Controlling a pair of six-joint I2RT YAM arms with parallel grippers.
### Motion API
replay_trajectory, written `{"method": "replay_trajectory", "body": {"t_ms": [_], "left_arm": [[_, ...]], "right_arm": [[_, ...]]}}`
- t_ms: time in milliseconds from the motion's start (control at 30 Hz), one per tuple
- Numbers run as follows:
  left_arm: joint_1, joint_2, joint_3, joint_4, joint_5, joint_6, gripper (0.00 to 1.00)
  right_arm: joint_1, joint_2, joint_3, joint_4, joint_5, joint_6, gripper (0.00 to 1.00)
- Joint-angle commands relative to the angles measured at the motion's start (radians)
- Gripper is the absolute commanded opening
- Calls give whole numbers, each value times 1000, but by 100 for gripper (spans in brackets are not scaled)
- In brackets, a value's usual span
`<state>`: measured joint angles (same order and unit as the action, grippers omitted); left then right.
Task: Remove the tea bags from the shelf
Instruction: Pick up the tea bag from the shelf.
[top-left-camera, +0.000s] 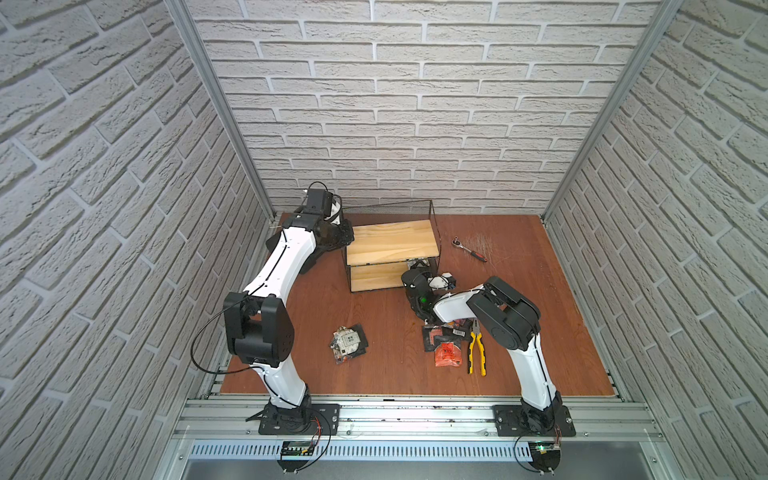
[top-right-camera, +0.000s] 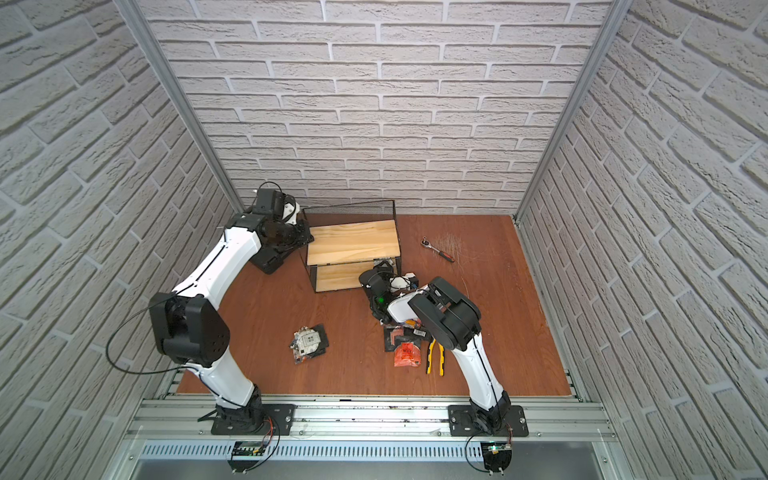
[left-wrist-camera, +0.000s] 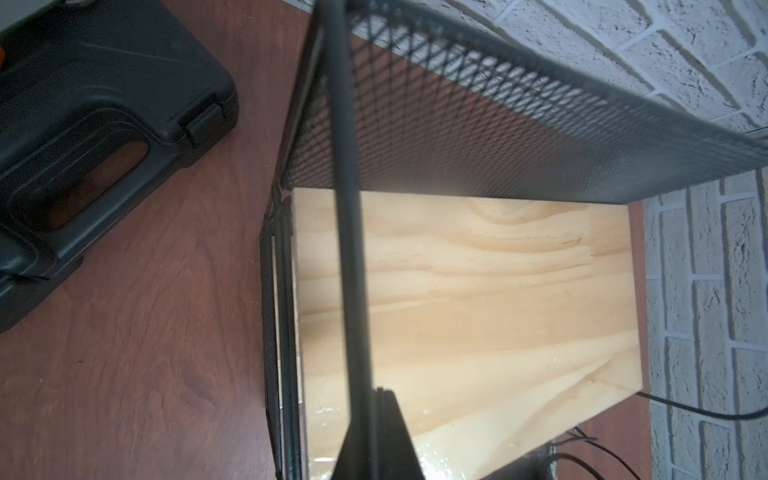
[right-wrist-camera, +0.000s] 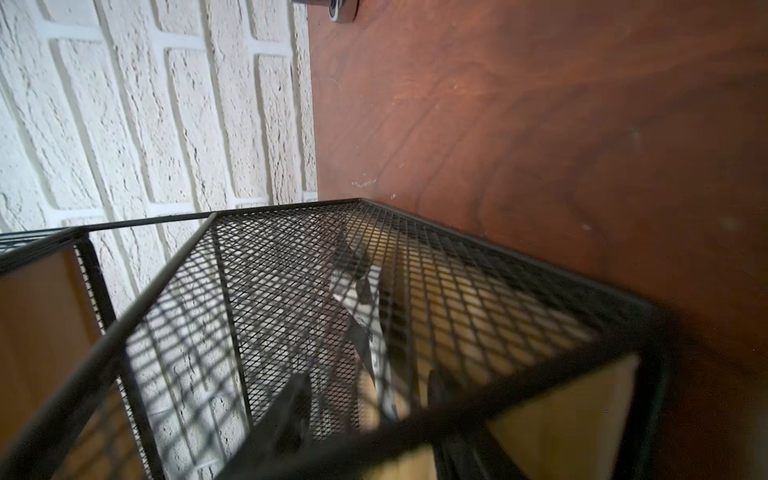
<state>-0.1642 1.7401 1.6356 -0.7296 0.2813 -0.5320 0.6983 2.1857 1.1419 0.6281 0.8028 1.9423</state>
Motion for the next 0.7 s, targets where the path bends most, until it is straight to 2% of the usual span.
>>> {"method": "replay_trajectory", "body": {"t_ms": [0, 267, 400, 567, 667], "left_arm": [[20, 16, -16, -14, 4, 15, 6], [24, 15, -24, -8, 7, 15, 6], [28, 16, -23, -9, 6, 17, 6], [31, 15, -31, -9, 6, 18, 6], [31, 16, -34, -6, 7, 18, 6]], "right_arm": [[-14, 22, 38, -65, 35, 46, 51], [-15, 46, 82, -189, 21, 111, 53], [-18, 69, 103, -218, 22, 144, 51], [-23, 79, 102, -202, 22, 171, 36], [-24, 79, 99, -179, 28, 173, 22]]}}
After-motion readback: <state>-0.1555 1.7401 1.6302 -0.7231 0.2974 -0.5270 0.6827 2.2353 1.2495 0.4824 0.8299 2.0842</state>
